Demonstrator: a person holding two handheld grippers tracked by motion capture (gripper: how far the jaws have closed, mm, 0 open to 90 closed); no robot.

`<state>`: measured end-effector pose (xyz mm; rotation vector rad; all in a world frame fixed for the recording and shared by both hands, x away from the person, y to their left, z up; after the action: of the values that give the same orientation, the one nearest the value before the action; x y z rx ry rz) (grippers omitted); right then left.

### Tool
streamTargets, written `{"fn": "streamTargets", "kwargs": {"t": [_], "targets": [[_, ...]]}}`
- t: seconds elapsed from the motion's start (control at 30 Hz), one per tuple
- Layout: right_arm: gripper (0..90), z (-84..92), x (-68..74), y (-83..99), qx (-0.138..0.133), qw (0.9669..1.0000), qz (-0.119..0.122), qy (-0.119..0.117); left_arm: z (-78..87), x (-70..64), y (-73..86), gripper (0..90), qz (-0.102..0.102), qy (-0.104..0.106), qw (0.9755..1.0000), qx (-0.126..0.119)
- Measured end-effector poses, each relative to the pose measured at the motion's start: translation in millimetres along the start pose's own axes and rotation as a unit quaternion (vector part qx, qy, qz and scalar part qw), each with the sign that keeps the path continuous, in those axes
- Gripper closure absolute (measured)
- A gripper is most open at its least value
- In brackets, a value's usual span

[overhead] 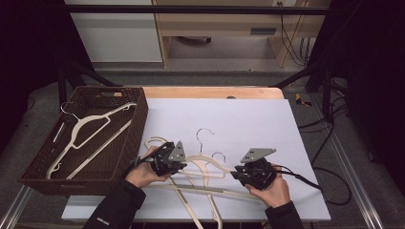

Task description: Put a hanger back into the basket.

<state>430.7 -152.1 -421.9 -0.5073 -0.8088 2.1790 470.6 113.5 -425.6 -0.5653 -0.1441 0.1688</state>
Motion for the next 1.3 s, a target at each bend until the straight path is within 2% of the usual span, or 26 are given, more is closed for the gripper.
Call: {"fn": "streamTargets", "kwargs": {"t": [0.13,0.3,0.4,0.47,0.5,0.57,0.63,0.67,0.77,0.8,0.9,0.97,1.1,1.3], "targets": [[66.3,4.5,-1.8,-1.4,-0.016,0.9999,-0.002,-0.003,8.9,-11.8,-0.8,81.1,0.007,-0.002,0.9999,-0.009],[58.2,12.1,-5.1,-4.2,-0.056,0.9984,-0.007,-0.006,17.5,-23.7,-3.4,82.6,0.021,-0.005,0.9995,-0.025],[49.5,18.8,-8.3,-6.5,-0.092,0.9956,-0.018,-0.003,22.0,-29.2,-6.4,83.9,0.029,0.001,0.9990,-0.033],[43.1,22.9,-10.7,-8.4,-0.120,0.9925,-0.021,0.000,23.8,-33.0,-8.9,84.8,0.031,0.007,0.9988,-0.039],[42.3,25.0,-11.3,-8.7,-0.127,0.9916,-0.025,0.001,24.9,-33.9,-9.9,85.2,0.028,0.006,0.9990,-0.033],[40.4,27.7,-13.4,-8.8,-0.134,0.9906,-0.026,0.004,25.0,-36.4,-12.2,86.2,0.038,0.009,0.9984,-0.042],[33.3,29.7,-15.3,-9.0,-0.146,0.9888,-0.029,0.008,25.9,-35.3,-12.9,87.0,0.049,-0.013,0.9979,-0.040],[31.5,30.8,-15.9,-9.4,-0.154,0.9875,-0.028,0.014,27.1,-33.8,-12.3,87.0,0.057,-0.016,0.9975,-0.040],[28.0,32.3,-18.4,-9.3,-0.158,0.9867,-0.034,0.018,31.8,-31.2,-10.3,87.0,0.073,-0.001,0.9957,-0.057],[27.3,32.1,-19.3,-8.9,-0.157,0.9868,-0.035,0.020,33.5,-31.2,-11.0,87.1,0.077,-0.004,0.9949,-0.064],[25.9,29.7,-25.8,-4.5,-0.160,0.9850,-0.063,0.006,40.7,-30.4,-13.7,87.1,0.081,-0.013,0.9939,-0.073],[23.1,29.1,-30.3,-1.7,-0.159,0.9848,-0.069,0.014,47.4,-29.8,-15.3,87.1,0.087,-0.011,0.9927,-0.083],[17.9,29.1,-37.2,1.3,-0.163,0.9822,-0.090,0.019,64.4,-26.4,-18.4,87.0,0.092,-0.017,0.9904,-0.102],[13.5,31.2,-43.9,5.5,-0.168,0.9800,-0.103,0.027,92.9,-21.5,-20.4,87.0,0.104,-0.018,0.9867,-0.123]]}}
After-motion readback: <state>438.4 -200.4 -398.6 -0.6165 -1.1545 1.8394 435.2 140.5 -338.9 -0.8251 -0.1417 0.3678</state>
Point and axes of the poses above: each handheld gripper's, and its own axes: z roughly backward along the jaws, y roughly out of its underside, x roughly to its left, the point moved 3 cm from there along -z, roughly forward along the jaws, and after that the axes turned 10 degrees about y, right-handed, at the moved point
